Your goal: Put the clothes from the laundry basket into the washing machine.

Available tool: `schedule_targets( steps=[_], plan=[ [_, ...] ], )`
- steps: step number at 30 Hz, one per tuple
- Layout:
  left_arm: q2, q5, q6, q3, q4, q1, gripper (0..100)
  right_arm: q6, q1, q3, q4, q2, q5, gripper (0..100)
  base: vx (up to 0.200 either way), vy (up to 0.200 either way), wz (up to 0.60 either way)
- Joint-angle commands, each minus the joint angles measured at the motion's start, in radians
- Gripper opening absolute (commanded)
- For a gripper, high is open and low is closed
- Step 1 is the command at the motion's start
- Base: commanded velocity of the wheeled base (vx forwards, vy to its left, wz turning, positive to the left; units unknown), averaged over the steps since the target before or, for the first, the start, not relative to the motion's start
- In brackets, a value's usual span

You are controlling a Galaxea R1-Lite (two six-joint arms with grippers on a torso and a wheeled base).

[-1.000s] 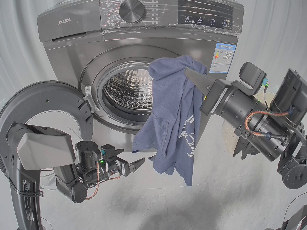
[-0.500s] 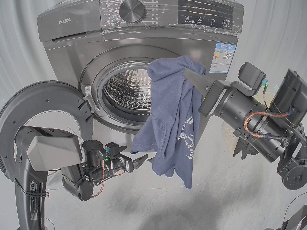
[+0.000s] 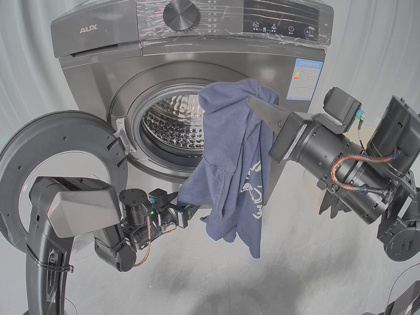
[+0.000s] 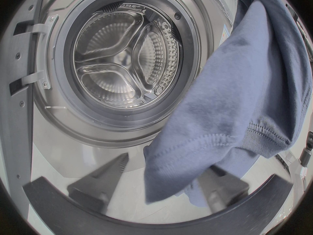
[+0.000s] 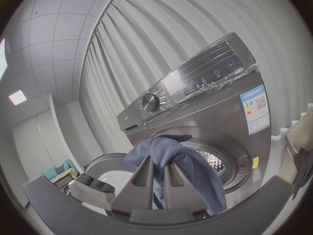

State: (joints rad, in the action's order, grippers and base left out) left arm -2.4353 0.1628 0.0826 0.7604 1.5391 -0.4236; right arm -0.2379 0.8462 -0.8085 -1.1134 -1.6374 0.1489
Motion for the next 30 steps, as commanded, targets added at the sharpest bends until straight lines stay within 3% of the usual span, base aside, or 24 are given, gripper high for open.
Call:
schedule_targets(
  steps=[1, 10, 18, 24, 30],
  plan=[
    [-0.001, 0.000, 0.000, 0.010, 0.001, -0.004, 0, -0.001, 0.001, 0.002, 0.000, -0.001, 0.000, 0, 0.000, 0.000, 0.00],
    [0.016, -0.003, 0.025, 0.014, 0.007, -0.004, 0, 0.000, -0.002, 0.028, -0.022, 0.001, 0.000, 0, 0.000, 0.000, 0.00],
    [0.188, 0.014, 0.017, -0.161, 0.007, -0.004, 0, -0.001, -0.025, 0.028, -0.006, -0.004, 0.001, 0, 0.000, 0.000, 0.00],
    [0.437, 0.095, 0.005, -0.388, 0.007, 0.002, 0, 0.006, -0.095, 0.081, -0.003, -0.045, 0.000, 0, 0.000, 0.000, 0.00],
    [0.607, 0.159, 0.020, -0.477, 0.006, 0.013, 0, 0.009, -0.111, 0.109, -0.002, -0.097, 0.001, 0, 0.000, 0.000, 0.00]
  ],
)
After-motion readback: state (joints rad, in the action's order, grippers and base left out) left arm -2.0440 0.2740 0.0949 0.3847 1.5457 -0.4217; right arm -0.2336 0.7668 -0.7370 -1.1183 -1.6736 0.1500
